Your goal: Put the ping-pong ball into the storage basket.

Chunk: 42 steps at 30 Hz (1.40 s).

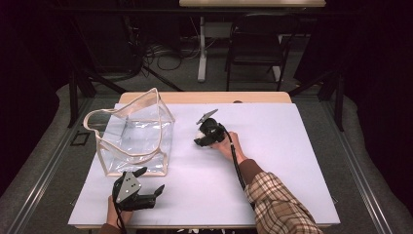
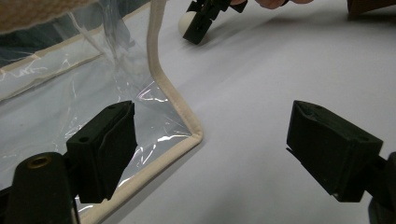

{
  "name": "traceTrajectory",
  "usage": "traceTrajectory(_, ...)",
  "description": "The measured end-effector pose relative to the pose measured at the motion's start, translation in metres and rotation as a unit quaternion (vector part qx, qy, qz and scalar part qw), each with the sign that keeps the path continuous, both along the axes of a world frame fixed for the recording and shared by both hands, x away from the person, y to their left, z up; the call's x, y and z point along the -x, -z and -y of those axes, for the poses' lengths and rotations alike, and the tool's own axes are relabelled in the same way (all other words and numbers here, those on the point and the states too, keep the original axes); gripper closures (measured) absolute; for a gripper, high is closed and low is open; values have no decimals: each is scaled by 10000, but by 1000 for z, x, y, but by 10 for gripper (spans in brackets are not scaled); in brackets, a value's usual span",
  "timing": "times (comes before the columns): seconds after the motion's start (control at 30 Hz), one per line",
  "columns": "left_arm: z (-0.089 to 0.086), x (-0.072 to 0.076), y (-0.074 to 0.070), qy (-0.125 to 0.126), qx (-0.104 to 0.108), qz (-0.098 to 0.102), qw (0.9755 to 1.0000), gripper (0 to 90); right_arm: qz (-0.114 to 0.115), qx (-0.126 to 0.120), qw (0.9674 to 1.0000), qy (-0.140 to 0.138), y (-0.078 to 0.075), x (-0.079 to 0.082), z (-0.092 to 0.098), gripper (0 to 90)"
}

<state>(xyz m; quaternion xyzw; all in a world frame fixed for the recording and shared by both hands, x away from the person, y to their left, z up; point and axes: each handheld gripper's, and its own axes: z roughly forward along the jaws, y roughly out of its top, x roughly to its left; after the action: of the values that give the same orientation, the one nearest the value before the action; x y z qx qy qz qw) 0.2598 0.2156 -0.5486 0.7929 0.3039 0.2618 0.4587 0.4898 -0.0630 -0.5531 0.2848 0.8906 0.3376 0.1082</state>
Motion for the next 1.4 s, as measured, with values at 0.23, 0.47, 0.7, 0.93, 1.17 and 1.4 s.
traceTrajectory(0.23,0,0,0,-8,11,-5,10000,161,64,-15,10000,19,-4,1,2,502)
traceTrajectory(0.47,0,0,0,3,-7,-2,10000,161,128,-58,9999,23,-12,3,7,502)
traceTrajectory(0.7,0,0,0,-3,-6,3,10000,161,167,-77,9998,35,-20,5,11,502)
traceTrajectory(0.93,0,0,0,-14,-2,-2,10000,161,301,-57,9995,-36,-29,9,13,503)
traceTrajectory(1.17,0,0,0,-10,-11,7,10000,161,362,7,9993,-60,-37,13,13,503)
traceTrajectory(1.4,0,0,0,-17,-10,11,10000,161,389,-12,9992,-98,-45,16,14,503)
